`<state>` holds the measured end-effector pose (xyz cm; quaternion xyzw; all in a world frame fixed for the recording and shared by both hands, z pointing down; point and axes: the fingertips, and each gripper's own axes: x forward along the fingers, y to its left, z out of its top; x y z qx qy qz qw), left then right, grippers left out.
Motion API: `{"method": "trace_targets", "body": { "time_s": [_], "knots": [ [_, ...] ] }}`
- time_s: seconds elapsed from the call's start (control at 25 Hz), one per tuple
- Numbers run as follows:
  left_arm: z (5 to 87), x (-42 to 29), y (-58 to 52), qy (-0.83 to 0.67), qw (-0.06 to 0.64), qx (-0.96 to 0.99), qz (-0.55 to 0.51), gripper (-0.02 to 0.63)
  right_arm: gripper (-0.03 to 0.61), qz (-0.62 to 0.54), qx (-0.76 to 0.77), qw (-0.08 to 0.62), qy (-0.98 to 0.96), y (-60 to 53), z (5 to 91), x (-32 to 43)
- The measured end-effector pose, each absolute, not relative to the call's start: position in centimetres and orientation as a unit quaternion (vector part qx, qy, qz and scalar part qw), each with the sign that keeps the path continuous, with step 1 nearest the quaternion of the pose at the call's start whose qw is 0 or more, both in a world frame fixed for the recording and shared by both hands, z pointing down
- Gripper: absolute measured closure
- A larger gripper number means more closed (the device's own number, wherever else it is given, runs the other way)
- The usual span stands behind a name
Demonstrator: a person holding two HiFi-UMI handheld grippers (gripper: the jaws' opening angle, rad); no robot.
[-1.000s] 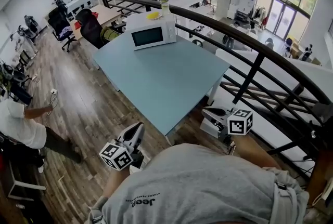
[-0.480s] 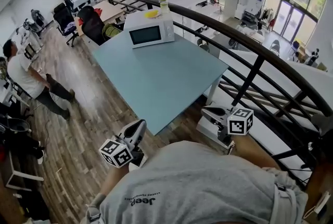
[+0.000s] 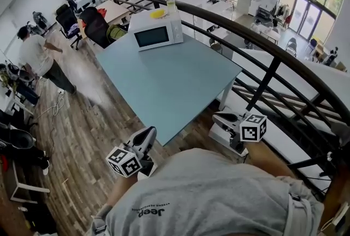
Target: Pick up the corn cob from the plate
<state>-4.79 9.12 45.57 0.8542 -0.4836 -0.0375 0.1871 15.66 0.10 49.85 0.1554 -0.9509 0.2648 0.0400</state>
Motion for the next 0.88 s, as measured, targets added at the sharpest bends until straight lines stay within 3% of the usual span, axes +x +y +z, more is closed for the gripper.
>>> {"method": "trace_targets", "body": {
  "time_s": [0.88],
  "knots": [
    [45.6, -26.0, -3.5, -0.389, 0.19, 0.9, -0.049, 0.597, 0.563, 0.259, 0.247, 0.028, -0.933, -7.7, 48.4, -4.5]
  ]
}}
